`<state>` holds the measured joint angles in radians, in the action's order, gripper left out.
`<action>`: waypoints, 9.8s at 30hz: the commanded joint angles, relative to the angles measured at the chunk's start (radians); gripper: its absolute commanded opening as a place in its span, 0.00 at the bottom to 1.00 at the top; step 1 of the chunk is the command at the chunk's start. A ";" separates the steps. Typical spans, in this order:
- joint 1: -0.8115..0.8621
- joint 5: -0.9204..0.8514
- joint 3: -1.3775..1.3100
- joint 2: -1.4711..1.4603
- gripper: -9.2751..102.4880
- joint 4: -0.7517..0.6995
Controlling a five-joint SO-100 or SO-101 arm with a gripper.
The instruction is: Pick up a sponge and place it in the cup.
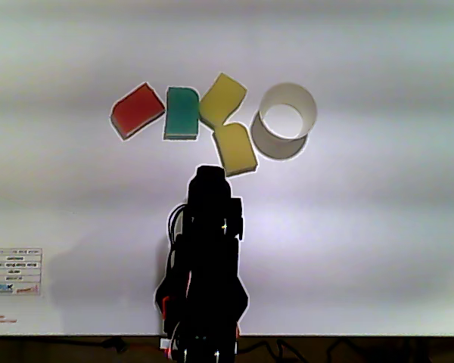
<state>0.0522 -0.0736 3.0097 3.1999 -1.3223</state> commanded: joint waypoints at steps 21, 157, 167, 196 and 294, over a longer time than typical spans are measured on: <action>-0.037 0.037 -0.471 -0.541 0.08 -0.044; 0.232 0.736 -1.029 -1.575 0.32 0.115; 0.245 0.715 -1.043 -1.654 0.30 0.160; 0.222 0.598 -1.060 -1.615 0.08 0.081; 0.518 -0.163 -1.646 -1.684 0.36 -0.043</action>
<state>0.5614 -0.2209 1.3652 1.4711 -1.3576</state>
